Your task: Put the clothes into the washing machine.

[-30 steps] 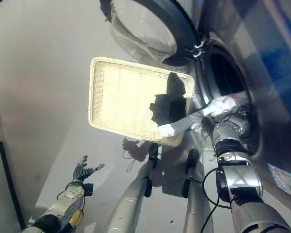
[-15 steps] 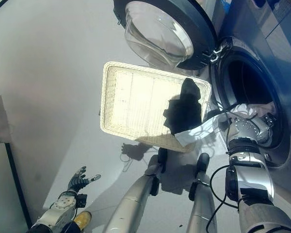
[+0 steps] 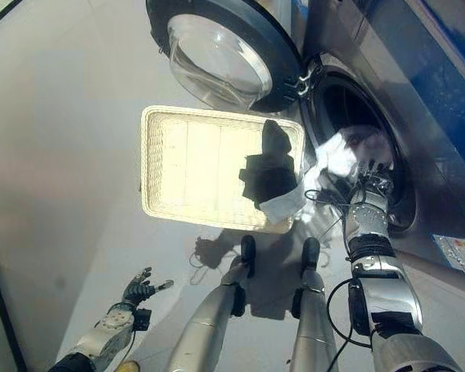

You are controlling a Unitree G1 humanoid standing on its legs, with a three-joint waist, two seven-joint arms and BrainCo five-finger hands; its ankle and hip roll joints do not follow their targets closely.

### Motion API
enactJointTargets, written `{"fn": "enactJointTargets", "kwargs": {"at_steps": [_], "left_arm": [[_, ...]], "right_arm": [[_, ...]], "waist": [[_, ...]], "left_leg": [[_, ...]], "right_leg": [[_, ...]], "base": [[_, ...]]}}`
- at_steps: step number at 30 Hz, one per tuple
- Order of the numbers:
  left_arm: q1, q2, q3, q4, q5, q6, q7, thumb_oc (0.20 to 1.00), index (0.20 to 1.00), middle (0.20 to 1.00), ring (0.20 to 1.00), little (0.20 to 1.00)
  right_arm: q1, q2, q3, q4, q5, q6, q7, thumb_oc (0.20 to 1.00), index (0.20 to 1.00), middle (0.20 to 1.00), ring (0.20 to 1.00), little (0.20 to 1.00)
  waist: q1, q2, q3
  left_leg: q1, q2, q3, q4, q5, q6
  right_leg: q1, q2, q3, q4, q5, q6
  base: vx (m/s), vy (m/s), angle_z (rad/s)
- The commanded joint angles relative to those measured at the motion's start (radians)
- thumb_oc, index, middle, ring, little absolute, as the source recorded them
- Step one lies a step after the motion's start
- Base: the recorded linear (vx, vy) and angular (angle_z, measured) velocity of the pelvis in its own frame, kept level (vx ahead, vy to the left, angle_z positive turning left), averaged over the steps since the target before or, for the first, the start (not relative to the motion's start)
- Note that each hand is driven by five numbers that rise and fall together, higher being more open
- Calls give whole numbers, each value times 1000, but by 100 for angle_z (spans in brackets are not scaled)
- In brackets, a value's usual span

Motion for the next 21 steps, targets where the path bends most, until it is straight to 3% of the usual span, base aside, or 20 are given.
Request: {"fn": "enactJointTargets", "kwargs": {"at_steps": [1,8,12,14,15,20,21], "left_arm": [[4,-46,4,68,-11,-29,26,1000,1000,1000,1000,1000],[-11,-80,0,102,-9,-58,26,1000,1000,1000,1000,1000],[-19,-100,9,114,-3,-79,48,1000,1000,1000,1000,1000],[-22,-115,27,109,13,-160,107,1000,1000,1000,1000,1000],[-22,-116,28,109,14,-161,108,1000,1000,1000,1000,1000],[-15,-139,47,80,50,-210,153,1000,1000,1000,1000,1000],[-15,-139,47,80,50,-210,153,1000,1000,1000,1000,1000]], "right_arm": [[62,-154,-17,-50,-68,-178,92,1000,1000,1000,1000,1000],[128,-67,-33,-51,-2,-210,205,1000,1000,1000,1000,1000],[205,14,-5,-63,-116,-215,196,1000,1000,1000,1000,1000],[281,81,75,-56,-375,-210,109,1000,1000,1000,1000,1000],[281,84,76,-63,-389,-210,95,1000,1000,1000,1000,1000],[413,135,261,-81,-985,-142,-180,1000,1000,1000,1000,1000],[413,135,261,-81,-985,-142,-180,1000,1000,1000,1000,1000]], "waist": [[-24,84,-17],[-33,83,-17],[-44,76,-17],[-54,69,-17],[-55,69,-17],[-72,52,-17],[-72,52,-17]], "left_leg": [[14,-13,-41,-73,15,-60],[15,-14,-35,-88,17,-58],[16,-13,-30,-100,21,-57],[18,-8,-19,-110,25,-60],[17,-8,-19,-110,26,-60],[16,-2,-10,-116,29,-63],[16,-2,-10,-116,29,-63]], "right_leg": [[-1,104,-83,101,-109,-24],[-2,98,-81,81,-96,-15],[-2,100,-75,62,-84,-13],[-5,99,-71,53,-79,-12],[-6,100,-70,51,-76,-13],[-4,100,-57,36,-70,-13],[-4,100,-57,36,-70,-13]], "base": [[-23,22,6],[-22,27,-1],[-29,46,0],[-36,96,0],[-28,80,-2],[-27,73,-12],[-53,37,-12]]}}
